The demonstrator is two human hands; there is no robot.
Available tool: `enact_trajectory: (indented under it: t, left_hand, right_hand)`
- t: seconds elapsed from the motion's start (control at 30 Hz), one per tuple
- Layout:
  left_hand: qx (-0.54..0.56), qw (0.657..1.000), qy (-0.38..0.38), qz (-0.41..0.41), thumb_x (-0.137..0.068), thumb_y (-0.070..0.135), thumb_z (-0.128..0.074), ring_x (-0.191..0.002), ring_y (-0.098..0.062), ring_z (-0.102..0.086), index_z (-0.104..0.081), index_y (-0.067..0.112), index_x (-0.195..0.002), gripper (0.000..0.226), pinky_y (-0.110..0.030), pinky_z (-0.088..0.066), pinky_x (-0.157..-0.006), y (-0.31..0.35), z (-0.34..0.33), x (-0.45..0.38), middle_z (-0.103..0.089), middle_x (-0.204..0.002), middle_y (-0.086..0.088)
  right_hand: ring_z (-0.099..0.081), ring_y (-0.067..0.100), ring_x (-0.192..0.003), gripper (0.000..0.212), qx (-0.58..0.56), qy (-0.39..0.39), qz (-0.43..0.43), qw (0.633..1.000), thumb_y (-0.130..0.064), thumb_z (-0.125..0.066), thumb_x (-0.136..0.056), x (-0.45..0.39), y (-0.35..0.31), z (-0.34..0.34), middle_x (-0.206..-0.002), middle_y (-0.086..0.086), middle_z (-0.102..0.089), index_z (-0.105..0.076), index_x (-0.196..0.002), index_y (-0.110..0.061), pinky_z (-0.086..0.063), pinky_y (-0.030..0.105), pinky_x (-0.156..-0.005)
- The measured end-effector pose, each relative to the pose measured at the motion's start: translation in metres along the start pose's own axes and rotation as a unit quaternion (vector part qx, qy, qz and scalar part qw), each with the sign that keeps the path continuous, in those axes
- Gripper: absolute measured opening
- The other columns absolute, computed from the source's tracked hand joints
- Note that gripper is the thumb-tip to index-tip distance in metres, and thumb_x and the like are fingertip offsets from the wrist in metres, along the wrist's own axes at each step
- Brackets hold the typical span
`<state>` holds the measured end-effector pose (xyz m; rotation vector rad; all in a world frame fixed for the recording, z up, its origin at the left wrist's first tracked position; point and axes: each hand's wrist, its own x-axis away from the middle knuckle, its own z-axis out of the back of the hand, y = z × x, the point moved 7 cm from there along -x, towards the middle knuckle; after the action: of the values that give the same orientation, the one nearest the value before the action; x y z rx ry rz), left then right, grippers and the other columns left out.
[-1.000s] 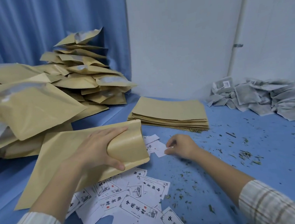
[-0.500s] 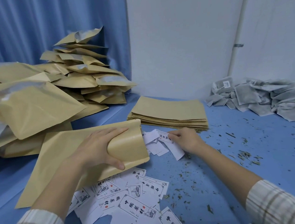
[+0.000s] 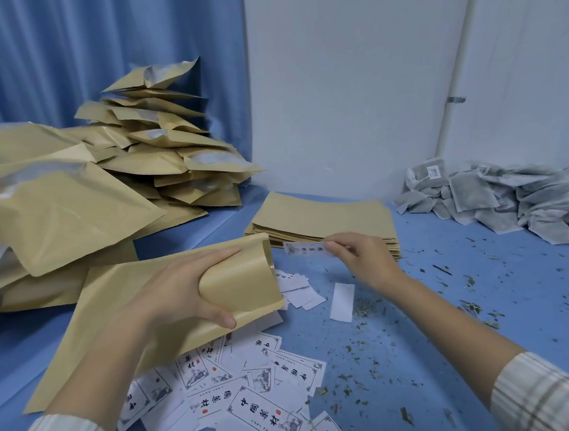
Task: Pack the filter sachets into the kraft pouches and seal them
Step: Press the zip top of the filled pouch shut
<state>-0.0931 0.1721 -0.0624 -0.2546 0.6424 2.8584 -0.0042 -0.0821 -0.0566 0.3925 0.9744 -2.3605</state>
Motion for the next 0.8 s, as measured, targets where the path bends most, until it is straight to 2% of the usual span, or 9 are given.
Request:
enact_trajectory:
  t: [0.07, 0.23, 0.33, 0.43, 0.53, 0.63, 0.7, 0.77, 0.8]
  left_hand:
    - [0.027, 1.0, -0.002, -0.003, -0.034, 0.064, -0.082, -0.109, 0.029, -0.032, -0.028, 0.073, -0.125, 0.106, -0.016, -0.032, -0.087, 0.003, 0.003, 0.0, -0.037, -0.119, 0.054]
    - [0.123, 0.992, -0.04, 0.01, -0.034, 0.056, -0.086, -0.103, 0.024, -0.044, -0.037, 0.071, -0.121, 0.101, -0.013, -0.039, -0.079, 0.01, 0.009, -0.001, -0.05, -0.114, 0.045]
    - [0.183, 0.981, -0.056, -0.014, -0.035, 0.05, -0.089, -0.107, 0.017, -0.049, -0.044, 0.067, -0.119, 0.097, -0.001, -0.038, -0.077, 0.02, 0.013, -0.003, -0.053, -0.118, 0.038]
    - [0.215, 0.974, -0.065, -0.029, -0.036, 0.048, -0.09, -0.108, 0.014, -0.05, -0.048, 0.066, -0.117, 0.093, 0.002, -0.036, -0.076, 0.03, 0.016, -0.007, -0.055, -0.118, 0.036]
    - [0.22, 0.971, -0.085, -0.043, -0.038, 0.047, -0.088, -0.109, 0.015, -0.049, -0.046, 0.068, -0.117, 0.092, 0.0, -0.036, -0.08, 0.044, 0.013, -0.01, -0.053, -0.12, 0.037]
    - [0.255, 0.963, -0.08, -0.042, -0.043, 0.049, -0.087, -0.12, 0.013, -0.044, -0.037, 0.066, -0.127, 0.1, -0.015, -0.037, -0.099, 0.056, 0.013, -0.014, -0.045, -0.132, 0.036]
    - [0.251, 0.966, -0.044, -0.035, -0.043, 0.059, -0.082, -0.126, 0.017, -0.034, -0.029, 0.07, -0.127, 0.1, -0.018, -0.032, -0.105, 0.066, 0.024, -0.017, -0.035, -0.138, 0.039]
    - [0.24, 0.969, -0.011, -0.054, -0.043, 0.067, -0.077, -0.129, 0.02, -0.023, -0.024, 0.071, -0.128, 0.1, -0.018, -0.025, -0.105, 0.08, 0.041, -0.017, -0.025, -0.141, 0.042]
    - [0.232, 0.97, -0.003, -0.072, -0.042, 0.071, -0.075, -0.13, 0.021, -0.02, -0.022, 0.071, -0.129, 0.102, -0.02, -0.023, -0.106, 0.089, 0.048, -0.017, -0.022, -0.142, 0.043]
  right_hand:
    - [-0.066, 0.003, -0.079, 0.017, -0.061, -0.006, 0.027, 0.998, -0.021, -0.06, -0.091, 0.002, -0.014, 0.001, -0.085, -0.024, -0.067, -0.073, -0.099, -0.017, -0.049, 0.02, -0.075]
    - [-0.062, 0.004, -0.097, 0.015, -0.055, 0.004, 0.187, 0.981, -0.015, -0.065, -0.086, 0.004, -0.069, -0.007, -0.102, -0.003, -0.071, -0.075, -0.098, -0.014, -0.045, 0.015, -0.09]
    - [-0.059, 0.012, -0.105, 0.014, -0.021, -0.081, 0.191, 0.978, -0.01, -0.067, -0.084, -0.001, -0.086, -0.022, -0.106, 0.002, -0.07, -0.075, -0.095, -0.012, -0.042, 0.022, -0.094]
    - [-0.051, 0.02, -0.089, 0.019, 0.129, -0.184, 0.216, 0.95, -0.001, -0.058, -0.082, -0.004, -0.097, -0.04, -0.084, 0.009, -0.062, -0.067, -0.07, -0.013, -0.043, 0.032, -0.081]
    - [-0.046, 0.02, -0.081, 0.02, 0.221, -0.253, 0.191, 0.922, 0.002, -0.053, -0.084, -0.009, -0.099, -0.046, -0.076, 0.004, -0.049, -0.055, -0.071, -0.013, -0.041, 0.029, -0.07]
    - [-0.039, 0.008, -0.072, 0.02, 0.121, -0.281, 0.104, 0.946, 0.004, -0.052, -0.088, -0.013, -0.1, -0.033, -0.077, -0.001, -0.048, -0.056, -0.075, -0.012, -0.03, 0.015, -0.056]
    - [-0.028, 0.005, -0.06, 0.041, 0.035, -0.268, 0.03, 0.962, 0.007, -0.046, -0.091, -0.021, -0.097, -0.019, -0.066, -0.004, -0.036, -0.036, -0.062, -0.02, -0.027, 0.014, -0.052]
    - [-0.026, 0.003, -0.061, 0.045, 0.049, -0.253, 0.0, 0.966, 0.008, -0.042, -0.093, -0.028, -0.097, -0.003, -0.067, -0.006, -0.028, -0.029, -0.064, -0.024, -0.028, 0.012, -0.054]
    - [-0.031, 0.003, -0.065, 0.039, 0.062, -0.25, -0.003, 0.966, 0.007, -0.041, -0.094, -0.033, -0.098, 0.004, -0.071, -0.004, -0.033, -0.037, -0.067, -0.022, -0.031, 0.008, -0.057]
